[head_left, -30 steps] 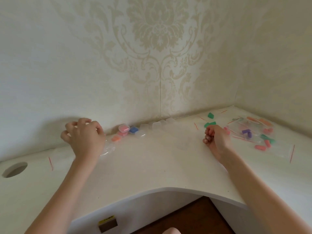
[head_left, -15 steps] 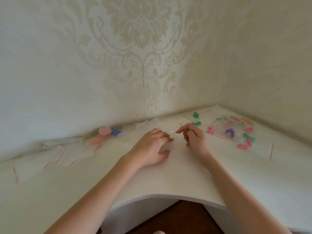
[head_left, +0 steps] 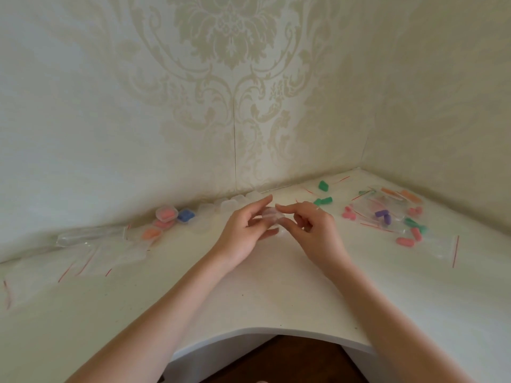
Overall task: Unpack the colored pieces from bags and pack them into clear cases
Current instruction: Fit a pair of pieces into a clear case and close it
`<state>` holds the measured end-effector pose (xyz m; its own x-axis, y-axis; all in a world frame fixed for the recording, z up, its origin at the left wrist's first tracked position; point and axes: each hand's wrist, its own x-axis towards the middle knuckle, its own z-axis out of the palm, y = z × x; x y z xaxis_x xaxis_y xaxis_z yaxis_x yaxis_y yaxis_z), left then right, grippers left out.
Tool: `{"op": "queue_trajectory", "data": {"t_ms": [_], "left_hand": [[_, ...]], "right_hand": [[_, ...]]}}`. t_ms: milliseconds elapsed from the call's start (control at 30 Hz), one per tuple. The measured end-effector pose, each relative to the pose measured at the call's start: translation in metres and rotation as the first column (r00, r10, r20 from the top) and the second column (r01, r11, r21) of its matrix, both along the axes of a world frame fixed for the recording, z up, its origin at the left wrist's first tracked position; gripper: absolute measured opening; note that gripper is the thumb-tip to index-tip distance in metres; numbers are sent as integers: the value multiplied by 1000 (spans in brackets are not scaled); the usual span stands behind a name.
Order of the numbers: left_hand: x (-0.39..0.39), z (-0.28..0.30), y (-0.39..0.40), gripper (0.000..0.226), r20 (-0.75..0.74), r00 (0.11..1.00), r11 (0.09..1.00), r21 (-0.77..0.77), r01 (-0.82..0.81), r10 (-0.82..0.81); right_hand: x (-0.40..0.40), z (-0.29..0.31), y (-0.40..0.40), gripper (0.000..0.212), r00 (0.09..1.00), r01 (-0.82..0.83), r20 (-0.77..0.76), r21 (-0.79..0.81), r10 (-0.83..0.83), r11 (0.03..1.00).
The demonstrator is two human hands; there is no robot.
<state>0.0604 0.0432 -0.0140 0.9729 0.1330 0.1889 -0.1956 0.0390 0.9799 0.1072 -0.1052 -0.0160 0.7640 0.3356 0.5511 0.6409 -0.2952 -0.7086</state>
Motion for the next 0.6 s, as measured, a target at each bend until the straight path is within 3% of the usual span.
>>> {"op": "queue_trajectory", "data": {"t_ms": [67,200,300,600], "left_hand": [[-1,4,-1,34,-49,999,990,-142,-22,16],[-4,6,1,20,-94,993,943,-332,30,-65],[-4,7,0,22,-119,986,900,-432,56,-118],[-3,6,-5,24,-195,960,895,-433,102,-203]], "right_hand": [[-4,2,1,8,998,-24,-55,47,26,999],[-7,1,4,20,996,-28,-87,99,37,995],[-7,0,6,32,996,-25,-83,98,33,995],[-8,-8,9,22,999,42,36,-184,-35,982]]}}
